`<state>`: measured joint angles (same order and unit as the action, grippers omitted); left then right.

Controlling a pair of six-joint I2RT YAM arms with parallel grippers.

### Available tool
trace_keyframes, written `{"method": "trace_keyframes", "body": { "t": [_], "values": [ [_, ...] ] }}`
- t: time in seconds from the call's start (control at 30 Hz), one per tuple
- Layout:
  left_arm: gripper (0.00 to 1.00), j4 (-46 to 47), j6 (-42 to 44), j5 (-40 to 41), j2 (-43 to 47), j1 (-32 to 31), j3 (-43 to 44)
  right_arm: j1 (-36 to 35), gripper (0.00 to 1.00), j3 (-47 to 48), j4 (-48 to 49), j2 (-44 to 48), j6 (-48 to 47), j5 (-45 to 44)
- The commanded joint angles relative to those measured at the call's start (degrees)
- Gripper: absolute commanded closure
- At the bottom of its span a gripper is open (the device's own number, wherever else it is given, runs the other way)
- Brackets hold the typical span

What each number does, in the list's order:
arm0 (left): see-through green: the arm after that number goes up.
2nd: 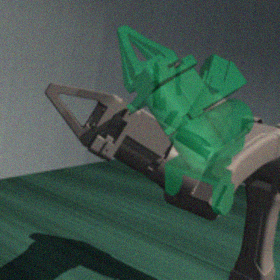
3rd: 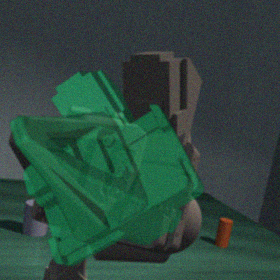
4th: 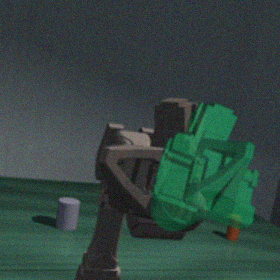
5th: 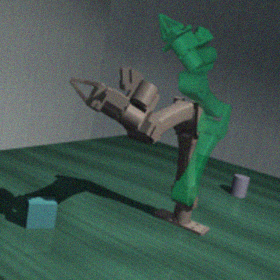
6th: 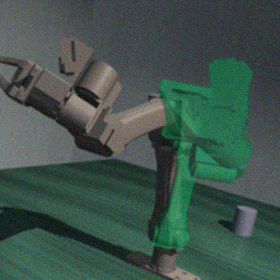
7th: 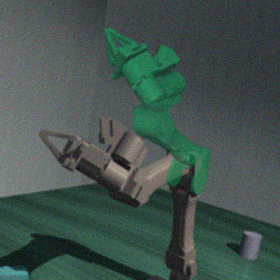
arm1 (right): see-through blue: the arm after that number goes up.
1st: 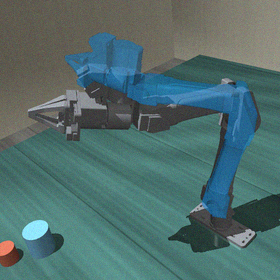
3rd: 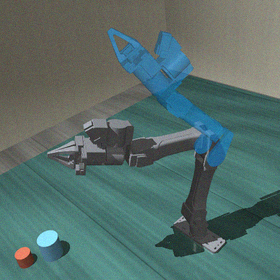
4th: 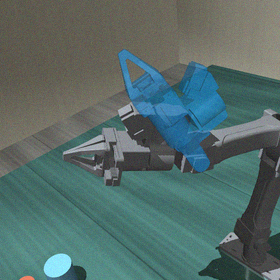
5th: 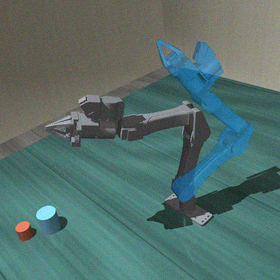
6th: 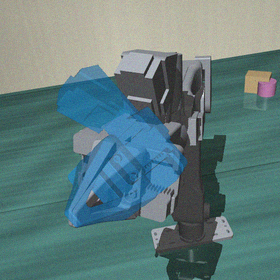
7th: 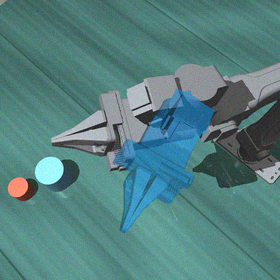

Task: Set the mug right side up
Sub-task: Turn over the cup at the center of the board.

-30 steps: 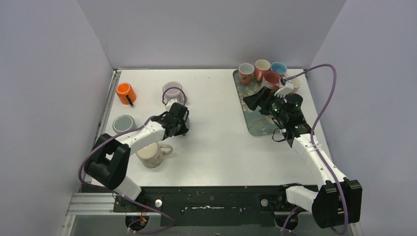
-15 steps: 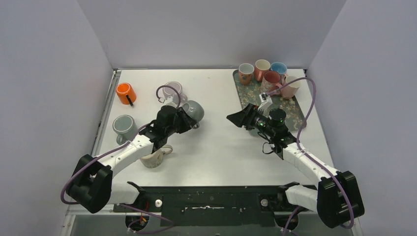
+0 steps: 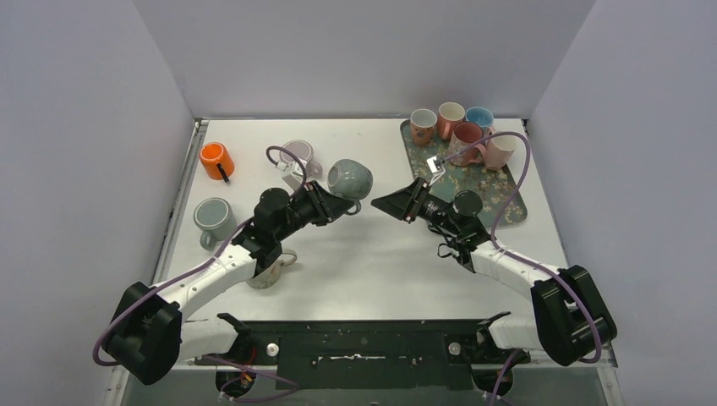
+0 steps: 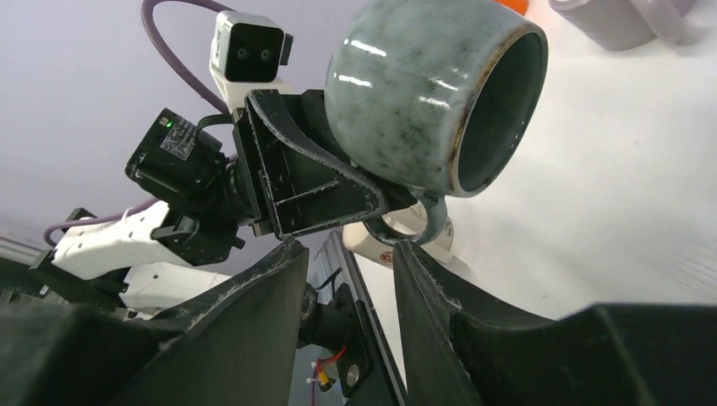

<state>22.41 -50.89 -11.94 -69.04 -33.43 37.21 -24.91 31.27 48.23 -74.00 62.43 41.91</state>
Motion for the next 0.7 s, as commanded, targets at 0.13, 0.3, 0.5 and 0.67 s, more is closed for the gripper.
{"method": "trace_keyframes", "body": {
  "t": [0.13, 0.3, 0.5, 0.67],
  "values": [
    [1.00, 21.18, -0.21, -8.42, 5.47, -0.41, -0.27, -1.25, 0.53, 0.22, 7.03, 1.80, 1.00, 3.96],
    [1.00, 25.02, -1.40, -10.27, 5.53, -0.41, -0.93, -1.55, 0.52, -0.80, 6.57, 3.30, 1.43, 3.51],
    [1.00, 29.13, -2.88, -12.69, 4.97, -0.49, -0.68, -2.49, 0.52, 0.73, 7.83, 2.92, 2.78, 3.82],
    [1.00, 31.25, -2.94, -14.05, 4.64, -1.01, -0.62, -3.64, 0.55, 1.54, 11.83, 1.11, 4.51, 4.28]
  ]
}}
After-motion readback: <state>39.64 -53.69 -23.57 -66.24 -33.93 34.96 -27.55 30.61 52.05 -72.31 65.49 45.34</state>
